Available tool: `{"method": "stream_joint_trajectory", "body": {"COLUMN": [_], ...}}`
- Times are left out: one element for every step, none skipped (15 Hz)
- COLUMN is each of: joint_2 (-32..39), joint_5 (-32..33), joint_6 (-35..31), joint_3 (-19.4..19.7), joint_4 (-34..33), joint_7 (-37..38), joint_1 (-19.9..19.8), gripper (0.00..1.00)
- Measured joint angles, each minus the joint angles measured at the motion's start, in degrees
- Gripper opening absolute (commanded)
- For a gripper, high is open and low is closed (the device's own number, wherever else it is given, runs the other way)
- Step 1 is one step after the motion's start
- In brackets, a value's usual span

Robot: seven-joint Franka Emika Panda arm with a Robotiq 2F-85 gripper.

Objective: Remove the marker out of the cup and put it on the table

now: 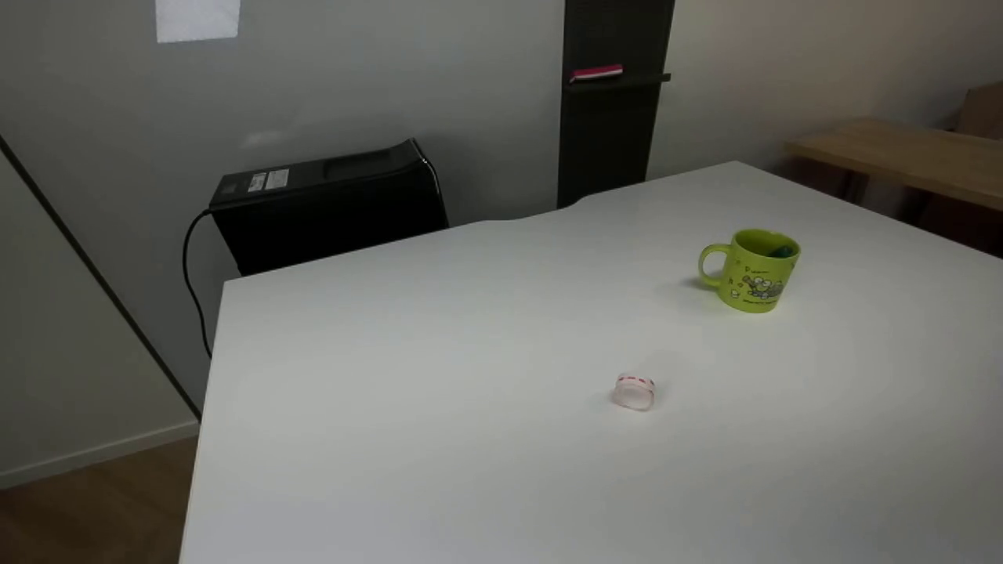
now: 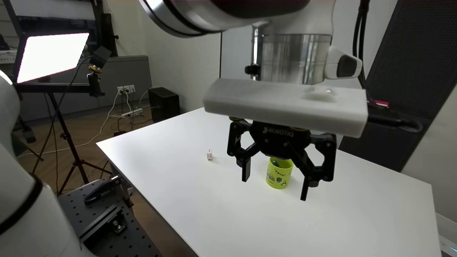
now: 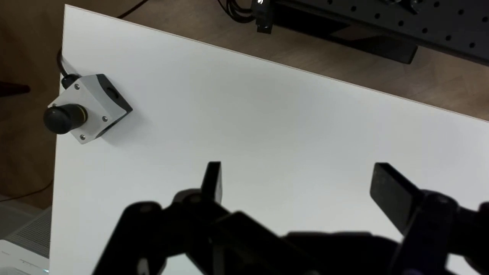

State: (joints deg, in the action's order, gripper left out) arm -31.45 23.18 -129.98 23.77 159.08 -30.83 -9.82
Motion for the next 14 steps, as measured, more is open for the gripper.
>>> {"method": "stream_joint_trajectory", "body": {"joint_2": [2.75,5.49,8.41,11.39,14.36,17.36,20.28,23.15,25.68,28.04,30.21,32.18,33.89,35.33], "joint_5": [-0.69,-1.53,-2.61,-3.89,-5.29,-6.7,-8.11,-9.77,-11.43,-13.11,-14.66,-16.02,-17.15,-18.02], "joint_6": [-2.02,-3.86,-5.64,-7.2,-8.62,-9.92,-11.05,-11.89,-12.37,-12.52,-12.54,-12.54,-12.53,-12.49], "joint_3": [0.03,0.06,0.07,0.06,0.04,-0.06,-0.26,-0.66,-1.16,-1.8,-2.52,-3.32,-4.18,-5.06], "joint_4": [-0.48,-1.06,-1.87,-2.86,-4.02,-5.35,-6.81,-8.43,-10.01,-11.67,-13.32,-14.9,-16.34,-17.61], "joint_7": [-0.16,-0.48,-0.9,-1.43,-2.12,-2.9,-3.63,-4.42,-5.19,-5.9,-6.51,-6.94,-7.24,-7.44], "joint_1": [-0.01,-0.01,0.0,0.01,0.04,0.08,0.12,0.13,0.13,0.1,0.04,-0.08,-0.28,-0.56], "gripper": [1.0,1.0,1.0,1.0,1.0,1.0,1.0,1.0,1.0,1.0,1.0,1.0,1.0,1.0]}}
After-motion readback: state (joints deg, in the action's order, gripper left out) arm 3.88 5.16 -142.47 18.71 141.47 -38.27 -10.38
